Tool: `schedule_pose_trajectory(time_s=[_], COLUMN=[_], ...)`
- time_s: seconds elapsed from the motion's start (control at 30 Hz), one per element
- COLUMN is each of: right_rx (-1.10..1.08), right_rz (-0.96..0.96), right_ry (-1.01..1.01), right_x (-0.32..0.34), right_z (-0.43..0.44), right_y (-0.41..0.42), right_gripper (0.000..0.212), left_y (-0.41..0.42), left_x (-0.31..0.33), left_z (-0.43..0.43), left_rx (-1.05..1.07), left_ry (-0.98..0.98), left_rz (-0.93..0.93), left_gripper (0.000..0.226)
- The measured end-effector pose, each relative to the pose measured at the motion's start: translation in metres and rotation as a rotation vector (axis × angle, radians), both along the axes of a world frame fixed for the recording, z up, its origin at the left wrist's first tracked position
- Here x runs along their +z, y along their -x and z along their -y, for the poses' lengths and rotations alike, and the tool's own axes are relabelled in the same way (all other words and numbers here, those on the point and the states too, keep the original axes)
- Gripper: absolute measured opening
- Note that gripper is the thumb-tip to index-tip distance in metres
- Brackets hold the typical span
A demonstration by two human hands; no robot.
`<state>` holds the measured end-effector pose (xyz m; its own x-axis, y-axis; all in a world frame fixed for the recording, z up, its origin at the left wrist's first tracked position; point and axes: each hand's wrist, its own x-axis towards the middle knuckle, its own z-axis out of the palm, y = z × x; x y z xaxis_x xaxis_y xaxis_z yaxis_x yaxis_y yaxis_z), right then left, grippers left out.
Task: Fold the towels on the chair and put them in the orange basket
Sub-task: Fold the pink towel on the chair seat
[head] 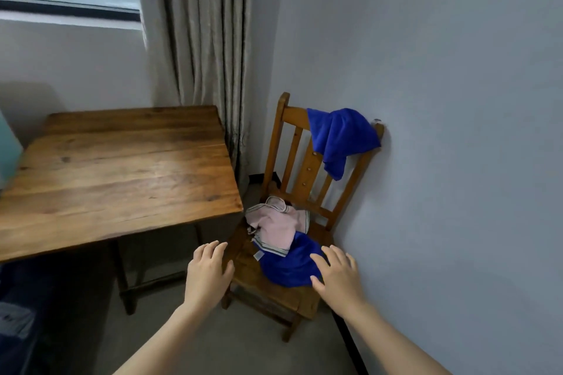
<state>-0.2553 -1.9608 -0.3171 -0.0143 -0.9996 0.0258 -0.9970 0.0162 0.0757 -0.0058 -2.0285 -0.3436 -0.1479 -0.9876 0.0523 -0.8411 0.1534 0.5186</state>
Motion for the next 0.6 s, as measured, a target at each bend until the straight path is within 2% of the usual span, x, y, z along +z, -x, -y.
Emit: schedule_pose_trajectory(time_s=[0.27, 0.33, 0.6], right_rx=[-0.028, 0.012, 0.176], right_rz=[0.031, 0.126, 0.221], right_ry=[-0.138, -0.213, -0.325], right_x=[-0.026, -0.029, -0.073], right_z=[0.052, 0.07, 0.14], right_y=[0.043, 0.054, 0.107], right_gripper=[0.054, 0.049, 0.048], left_y=[0.041, 0.053, 0.108], left_x=[-0.037, -0.046, -0.07], left_z=[0.036, 0.044, 0.067], left_rx=[-0.027, -0.003, 0.179], left_ry=[-0.135, -0.173, -0.402], left_rz=[0.096, 0.123, 0.178], left_gripper=[0.045, 0.046, 0.046])
